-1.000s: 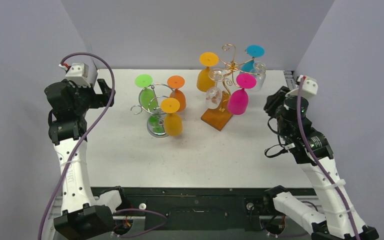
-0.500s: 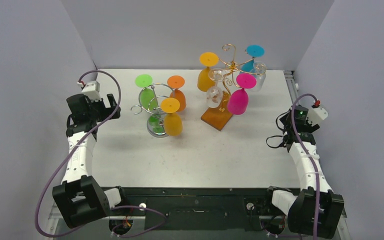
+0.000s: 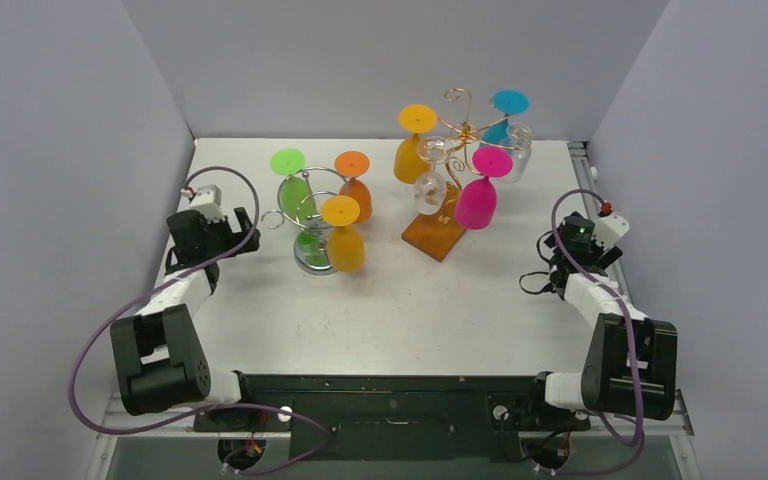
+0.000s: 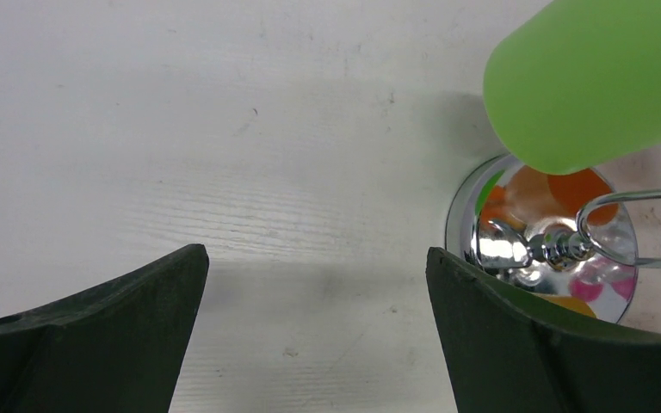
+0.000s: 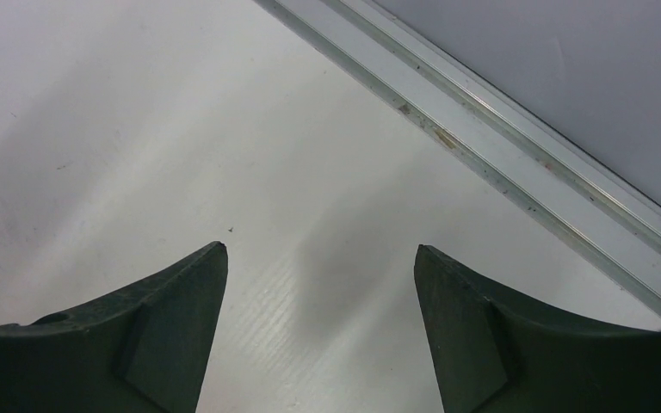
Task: Place the wine glass upside down on the wine glass rack
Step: Reset both arms
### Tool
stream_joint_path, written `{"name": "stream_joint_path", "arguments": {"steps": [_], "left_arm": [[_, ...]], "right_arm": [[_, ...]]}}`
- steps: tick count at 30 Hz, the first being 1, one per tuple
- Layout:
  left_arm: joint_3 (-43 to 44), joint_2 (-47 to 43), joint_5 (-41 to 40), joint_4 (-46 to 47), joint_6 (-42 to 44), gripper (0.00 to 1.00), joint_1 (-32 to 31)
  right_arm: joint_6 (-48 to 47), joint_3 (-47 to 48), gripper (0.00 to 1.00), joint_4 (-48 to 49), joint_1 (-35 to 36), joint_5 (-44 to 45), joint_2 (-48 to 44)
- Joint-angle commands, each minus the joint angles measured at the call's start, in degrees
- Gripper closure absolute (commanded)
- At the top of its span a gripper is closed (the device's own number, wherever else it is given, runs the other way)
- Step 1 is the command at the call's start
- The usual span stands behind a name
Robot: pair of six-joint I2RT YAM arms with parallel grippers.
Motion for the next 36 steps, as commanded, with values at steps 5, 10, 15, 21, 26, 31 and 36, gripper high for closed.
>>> {"name": "stream_joint_path", "arguments": {"steps": [5,10,15,21,26,31,36], "left_arm": [[-9.6,3.3,3.2,25.6,0.4,0.04,-4.5],[-14.4,5.8,4.2,37.5,-0.7,0.04,-5.7],[-17.9,5.8,4.6,42.9,0.4,0.04,-6.5],[-27.4,3.5,1.9,57.6,2.1,0.04,-8.5],[-29.6,5.5,-1.5,62.4,1.9,0.04,-9.4],[-25.8,5.4,-8.3,54.7,3.1,0.04,-12.9],[-26.2,6.0,-7.9,56.3,3.1,0.04,-12.8]], "right_arm": [[-6.2,-7.2,0.24,21.1,0.8,1.8,-0.9],[-8.8,-11.6,0.23,30.2,0.8,-2.0,-1.1],[-10.5,-15.9,0.22,38.2,0.6,-3.6,-2.5],[-14.4,-23.7,0.20,49.9,5.3,1.5,-5.1],[-24.9,-28.4,0.18,67.4,18.3,12.9,2.5],[-20.6,-22.8,0.18,56.8,11.9,4.9,2.3],[-20.8,-23.1,0.18,57.1,12.3,5.5,2.0]]}}
